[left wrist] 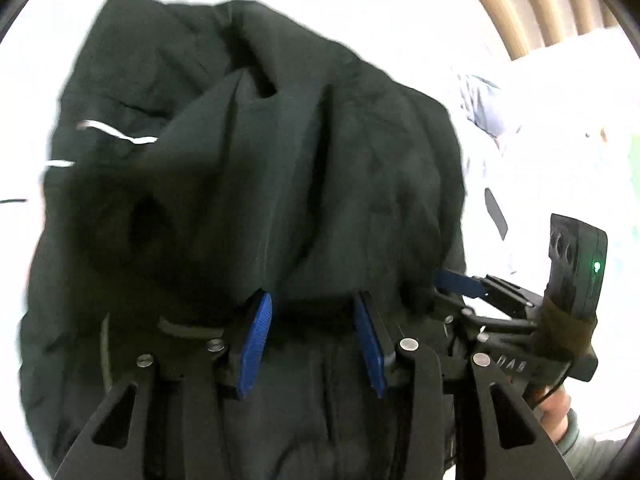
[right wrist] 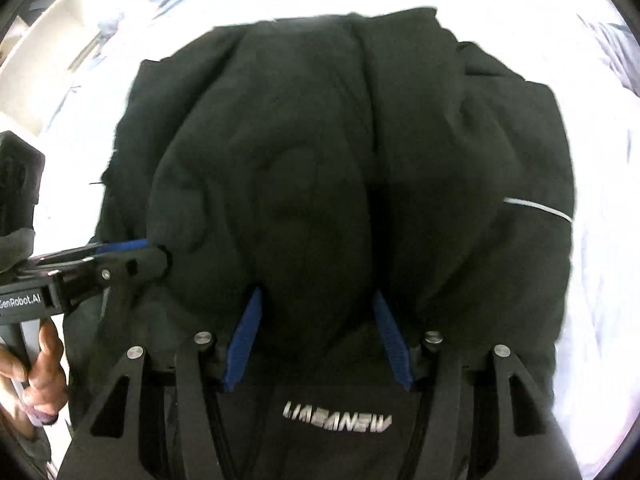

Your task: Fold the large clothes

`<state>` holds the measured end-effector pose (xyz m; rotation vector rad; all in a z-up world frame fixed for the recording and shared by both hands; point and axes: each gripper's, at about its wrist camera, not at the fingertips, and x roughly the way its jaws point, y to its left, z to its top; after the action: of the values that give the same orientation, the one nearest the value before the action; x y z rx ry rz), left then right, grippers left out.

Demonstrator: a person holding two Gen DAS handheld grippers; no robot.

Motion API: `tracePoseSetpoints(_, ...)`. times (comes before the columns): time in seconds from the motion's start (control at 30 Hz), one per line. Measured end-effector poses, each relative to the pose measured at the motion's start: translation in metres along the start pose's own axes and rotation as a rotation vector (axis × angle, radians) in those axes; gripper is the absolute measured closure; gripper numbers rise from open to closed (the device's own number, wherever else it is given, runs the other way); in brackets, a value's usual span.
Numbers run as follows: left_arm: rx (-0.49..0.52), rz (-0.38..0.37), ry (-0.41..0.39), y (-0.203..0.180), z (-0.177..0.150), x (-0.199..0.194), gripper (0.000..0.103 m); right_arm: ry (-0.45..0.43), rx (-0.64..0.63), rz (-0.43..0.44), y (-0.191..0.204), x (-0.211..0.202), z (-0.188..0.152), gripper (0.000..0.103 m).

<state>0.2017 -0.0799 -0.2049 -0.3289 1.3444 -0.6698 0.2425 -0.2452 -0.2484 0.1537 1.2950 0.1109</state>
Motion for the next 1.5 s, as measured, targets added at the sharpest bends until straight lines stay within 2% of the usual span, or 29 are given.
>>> tracePoseSetpoints(0.13, 0.013, 0.021, -0.046, -0.015, -0.029, -0.042, 0.058, -0.041, 0.014, 0.003, -0.004, -0.04, -0.025, 0.042)
tracePoseSetpoints(0.2, 0.007, 0.036, -0.076, -0.019, -0.054, -0.066, 0.058, -0.058, 0.022, -0.011, -0.006, -0.058, -0.041, 0.042)
tracePoseSetpoints(0.27, -0.002, 0.06, -0.107, -0.012, -0.074, -0.095, 0.058, -0.073, 0.037, -0.016, -0.011, -0.077, -0.06, 0.042)
tracePoseSetpoints(0.33, -0.013, 0.082, -0.129, -0.004, -0.095, -0.114, 0.058, -0.082, 0.052, -0.027, -0.017, -0.096, -0.086, 0.037)
tracePoseSetpoints(0.47, -0.063, 0.116, -0.153, 0.015, -0.139, -0.148, 0.058, -0.095, 0.09, -0.041, -0.024, -0.118, -0.133, 0.034)
tracePoseSetpoints(0.6, -0.148, 0.107, -0.162, 0.032, -0.165, -0.152, 0.058, -0.085, 0.137, -0.038, -0.033, -0.13, -0.169, 0.034)
tracePoseSetpoints(0.73, -0.184, 0.122, -0.169, 0.04, -0.191, -0.164, 0.058, -0.064, 0.172, -0.054, -0.042, -0.137, -0.196, 0.034)
tracePoseSetpoints(0.97, -0.189, 0.227, -0.152, 0.044, -0.218, -0.172, 0.058, -0.043, 0.219, -0.092, -0.065, -0.152, -0.231, 0.034)
tracePoseSetpoints(1.07, -0.231, 0.258, -0.13, 0.058, -0.23, -0.171, 0.056, -0.025, 0.264, -0.112, -0.085, -0.152, -0.251, 0.03)
tracePoseSetpoints(1.3, -0.462, 0.216, -0.125, 0.123, -0.265, -0.17, 0.05, 0.032, 0.39, -0.132, -0.134, -0.14, -0.299, 0.03)
tracePoseSetpoints(1.5, -0.523, 0.172, -0.06, 0.151, -0.288, -0.146, 0.047, 0.062, 0.501, -0.059, -0.162, -0.125, -0.334, 0.03)
